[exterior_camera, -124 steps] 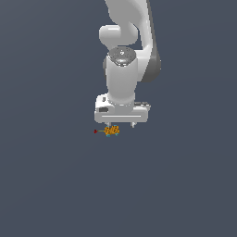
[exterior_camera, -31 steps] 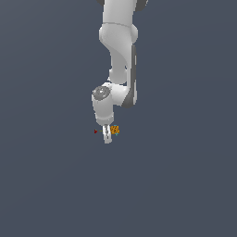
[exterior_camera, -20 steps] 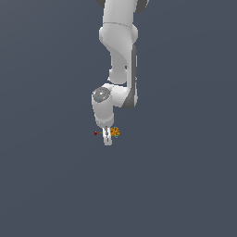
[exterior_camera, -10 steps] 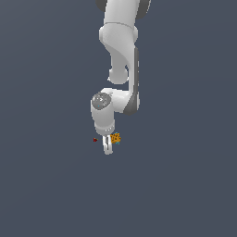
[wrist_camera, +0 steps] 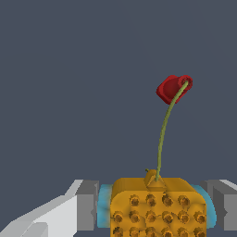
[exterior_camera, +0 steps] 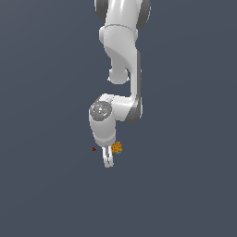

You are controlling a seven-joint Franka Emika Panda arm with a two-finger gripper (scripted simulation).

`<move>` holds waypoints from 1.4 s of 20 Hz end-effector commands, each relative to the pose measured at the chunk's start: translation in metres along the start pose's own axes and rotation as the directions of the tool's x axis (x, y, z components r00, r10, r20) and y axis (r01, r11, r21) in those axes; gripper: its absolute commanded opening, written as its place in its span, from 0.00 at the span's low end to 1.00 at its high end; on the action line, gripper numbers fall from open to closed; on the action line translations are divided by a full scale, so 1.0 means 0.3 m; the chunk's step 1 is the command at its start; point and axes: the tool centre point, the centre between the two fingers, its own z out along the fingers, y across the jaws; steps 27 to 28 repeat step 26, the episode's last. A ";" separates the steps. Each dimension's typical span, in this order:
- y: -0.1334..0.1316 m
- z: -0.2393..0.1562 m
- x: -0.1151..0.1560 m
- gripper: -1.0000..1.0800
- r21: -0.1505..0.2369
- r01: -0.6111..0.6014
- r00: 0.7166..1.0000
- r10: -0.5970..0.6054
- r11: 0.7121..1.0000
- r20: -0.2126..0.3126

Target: Pick up the object and move it to a goal position.

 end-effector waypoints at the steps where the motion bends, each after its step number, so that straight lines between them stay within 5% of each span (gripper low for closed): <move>1: -0.048 -0.014 0.004 0.00 0.000 0.000 1.000 0.000 1.000 0.000; 14: -0.226 -0.056 0.019 0.00 0.000 0.000 1.000 0.000 1.000 0.001; 28: -0.271 -0.066 0.024 0.00 0.000 -0.001 1.000 0.001 1.000 0.001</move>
